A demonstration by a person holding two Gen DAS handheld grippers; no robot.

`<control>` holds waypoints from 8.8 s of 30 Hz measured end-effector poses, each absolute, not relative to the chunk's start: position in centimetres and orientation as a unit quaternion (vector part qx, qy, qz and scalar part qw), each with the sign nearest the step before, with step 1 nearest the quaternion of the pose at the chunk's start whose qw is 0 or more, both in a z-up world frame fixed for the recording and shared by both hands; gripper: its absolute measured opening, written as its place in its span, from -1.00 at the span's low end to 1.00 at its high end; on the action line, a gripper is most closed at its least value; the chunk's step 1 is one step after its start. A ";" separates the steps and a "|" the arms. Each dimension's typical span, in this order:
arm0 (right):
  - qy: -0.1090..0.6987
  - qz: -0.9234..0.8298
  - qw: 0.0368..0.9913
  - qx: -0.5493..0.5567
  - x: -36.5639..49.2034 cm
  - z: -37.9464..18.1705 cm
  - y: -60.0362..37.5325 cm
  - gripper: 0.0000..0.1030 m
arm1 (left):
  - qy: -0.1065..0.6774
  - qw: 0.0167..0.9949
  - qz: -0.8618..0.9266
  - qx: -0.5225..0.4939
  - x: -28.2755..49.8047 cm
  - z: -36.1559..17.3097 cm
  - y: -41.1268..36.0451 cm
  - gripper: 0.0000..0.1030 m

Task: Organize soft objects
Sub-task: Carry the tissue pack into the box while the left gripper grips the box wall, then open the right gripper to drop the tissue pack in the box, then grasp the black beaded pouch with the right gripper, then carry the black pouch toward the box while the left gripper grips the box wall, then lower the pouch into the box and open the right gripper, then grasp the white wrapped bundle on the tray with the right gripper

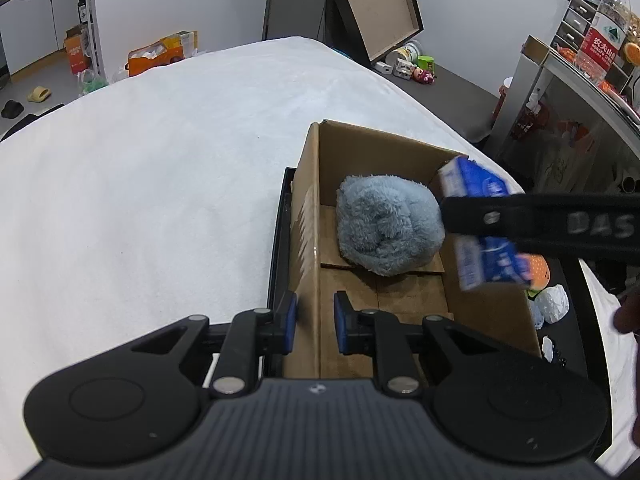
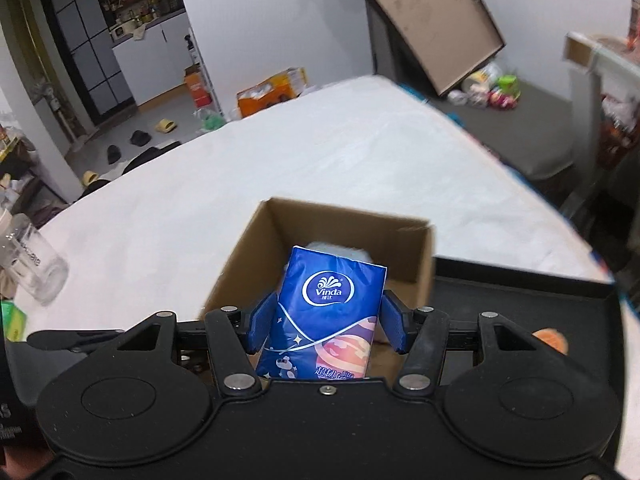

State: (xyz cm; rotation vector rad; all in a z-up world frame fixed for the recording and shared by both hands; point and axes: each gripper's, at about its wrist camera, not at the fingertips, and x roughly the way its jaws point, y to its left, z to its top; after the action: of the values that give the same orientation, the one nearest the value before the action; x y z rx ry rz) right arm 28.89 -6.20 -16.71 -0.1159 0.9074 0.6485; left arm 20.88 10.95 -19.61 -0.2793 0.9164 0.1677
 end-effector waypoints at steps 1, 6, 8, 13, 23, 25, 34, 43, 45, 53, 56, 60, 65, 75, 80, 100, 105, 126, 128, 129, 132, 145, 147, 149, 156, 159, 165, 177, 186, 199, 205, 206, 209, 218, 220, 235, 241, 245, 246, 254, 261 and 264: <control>0.433 0.307 0.845 -0.056 28.9 -16.9 -5.9 0.07 | 0.440 0.884 0.081 -0.135 20.9 -19.6 11.0 -0.64; 0.447 0.306 0.839 -0.052 29.3 -17.9 -4.6 0.07 | 0.441 0.884 0.079 -0.138 20.8 -19.6 11.1 -0.64; 0.451 0.304 0.838 -0.052 29.6 -18.2 -4.2 0.08 | 0.441 0.883 0.079 -0.140 20.8 -19.6 11.2 -0.64; 0.461 0.301 0.834 -0.041 30.1 -18.6 -3.7 0.10 | 0.437 0.884 0.079 -0.147 20.7 -19.5 11.4 -0.64; 0.449 0.320 0.833 -0.047 29.0 -17.7 -3.7 0.23 | 0.436 0.883 0.082 -0.152 20.7 -19.4 11.5 -0.64; 0.449 0.318 0.834 -0.047 28.9 -17.5 -3.9 0.24 | 0.436 0.883 0.083 -0.150 20.7 -19.3 11.4 -0.64; 0.437 0.310 0.843 -0.049 28.3 -16.4 -6.1 0.27 | 0.439 0.885 0.089 -0.129 20.8 -18.6 10.4 -0.57; 0.428 0.287 0.856 -0.040 27.9 -16.0 -9.5 0.49 | 0.450 0.880 0.093 -0.116 20.9 -18.3 9.4 -0.18; 0.424 0.280 0.861 -0.034 27.8 -15.9 -10.4 0.60 | 0.451 0.881 0.092 -0.106 21.0 -18.2 8.9 -0.08; 0.415 0.267 0.870 -0.014 27.4 -15.9 -13.7 0.81 | 0.459 0.881 0.104 -0.058 21.3 -18.0 7.3 0.34; 0.412 0.258 0.874 -0.007 27.3 -16.2 -15.0 0.90 | 0.459 0.880 0.111 -0.041 21.3 -17.9 6.9 0.42; 0.411 0.244 0.879 0.000 27.0 -16.7 -16.4 0.97 | 0.459 0.880 0.119 -0.024 21.2 -17.6 6.4 0.50; 0.414 0.233 0.880 -0.006 26.4 -17.6 -18.0 1.00 | 0.458 0.881 0.120 -0.017 21.3 -17.2 5.8 0.52; 0.431 0.206 0.878 -0.009 25.0 -20.7 -21.4 1.00 | 0.466 0.877 0.116 0.007 21.9 -17.5 4.2 0.53; 0.444 0.186 0.876 -0.012 24.6 -22.5 -22.5 1.00 | 0.476 0.872 0.113 0.016 22.2 -17.8 3.6 0.53; 0.469 0.183 0.863 -0.047 26.3 -27.3 -21.6 0.63 | 0.490 0.862 0.128 0.034 23.4 -18.7 2.7 0.67; 0.474 0.178 0.858 -0.084 26.1 -27.8 -20.9 -0.05 | 0.493 0.860 0.127 0.034 23.4 -18.7 2.6 0.72; 0.450 0.178 0.873 -0.064 25.9 -23.2 -21.7 -0.23 | 0.484 0.868 0.110 0.005 22.4 -17.7 3.4 0.88; 0.443 0.179 0.876 -0.064 26.0 -22.4 -21.4 -0.23 | 0.480 0.871 0.109 -0.004 22.1 -17.5 3.6 0.88; 0.439 0.181 0.878 -0.065 26.0 -22.1 -21.3 -0.23 | 0.479 0.871 0.109 -0.008 22.1 -17.5 3.8 0.88; 0.430 0.182 0.882 -0.067 26.2 -20.9 -20.9 -0.23 | 0.473 0.875 0.106 -0.013 21.8 -17.2 4.0 0.88; 0.385 0.197 0.898 -0.084 27.2 -16.5 -18.4 -0.23 | 0.445 0.890 0.092 -0.043 20.6 -16.7 6.0 0.83; 0.380 0.202 0.898 -0.087 27.3 -16.0 -17.8 -0.23 | 0.440 0.892 0.090 -0.047 20.3 -16.8 6.5 0.82; 0.375 0.208 0.899 -0.090 27.4 -15.6 -17.0 -0.23 | 0.437 0.894 0.089 -0.052 20.2 -16.8 6.9 0.77; 0.365 0.238 0.895 -0.101 27.4 -14.5 -13.7 -0.23 | 0.425 0.898 0.091 -0.075 19.9 -17.1 8.6 0.36; 0.364 0.251 0.891 -0.108 27.4 -14.4 -12.3 -0.22 | 0.424 0.897 0.091 -0.084 20.0 -17.5 9.1 0.18; 0.370 0.271 0.882 -0.113 27.4 -14.7 -9.9 -0.22 | 0.423 0.897 0.084 -0.097 20.2 -18.0 9.7 -0.25; 0.379 0.299 0.868 -0.119 27.7 -15.4 -5.9 -0.21 | 0.421 0.894 0.086 -0.123 20.1 -18.7 10.9 -0.78; 0.370 0.341 0.856 -0.119 27.9 -15.7 -3.6 0.01 | 0.419 0.894 0.088 -0.133 19.9 -18.8 11.3 -0.85; 0.385 0.333 0.853 -0.116 27.4 -15.7 -5.0 0.18 | 0.419 0.893 0.093 -0.135 19.9 -18.7 11.2 -0.85; 0.388 0.324 0.856 -0.112 26.9 -15.5 -6.4 0.18 | 0.424 0.892 0.097 -0.124 20.0 -18.5 10.7 -0.84; 0.389 0.322 0.856 -0.111 26.7 -15.4 -6.8 0.18 | 0.425 0.891 0.098 -0.124 20.0 -18.5 10.7 -0.84; 0.389 0.312 0.860 -0.108 26.4 -15.5 -7.9 0.23 | 0.427 0.891 0.101 -0.117 20.1 -18.3 10.3 -0.84; 0.391 0.286 0.871 -0.085 26.1 -15.9 -11.1 0.55 | 0.437 0.888 0.104 -0.101 20.3 -17.9 9.3 -0.44; 0.387 0.281 0.875 -0.076 26.0 -15.9 -11.9 0.61 | 0.440 0.887 0.103 -0.099 20.4 -17.8 8.9 -0.19; 0.396 0.233 0.888 -0.032 26.6 -17.8 -17.3 0.92 | 0.441 0.889 0.114 -0.040 21.5 -17.6 5.8 0.50; 0.407 0.221 0.886 -0.022 26.7 -19.1 -18.8 0.93 | 0.449 0.886 0.116 -0.031 22.1 -17.9 5.2 0.59; 0.417 0.213 0.883 -0.014 27.0 -20.2 -19.8 0.94 | 0.452 0.885 0.113 -0.022 22.5 -18.1 4.6 0.63; 0.420 0.211 0.883 -0.013 27.1 -20.6 -19.9 0.94 | 0.453 0.884 0.114 -0.018 22.6 -18.2 4.4 0.64; 0.431 0.191 0.882 -0.005 28.1 -22.8 -21.5 0.91 | 0.459 0.880 0.125 -0.010 23.5 -18.8 4.2 0.67; 0.433 0.167 0.886 -0.003 29.6 -24.1 -22.6 0.70 | 0.465 0.876 0.132 0.007 24.1 -19.1 3.7 0.71; 0.439 0.161 0.884 -0.001 30.2 -24.7 -23.0 0.62 | 0.467 0.874 0.134 0.013 24.3 -19.2 3.6 0.72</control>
State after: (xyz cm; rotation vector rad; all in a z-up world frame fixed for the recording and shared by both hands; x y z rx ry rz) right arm 30.21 -23.04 -24.70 -0.0021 0.9142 0.3358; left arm 24.30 3.59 -19.23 0.0263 0.9759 0.2795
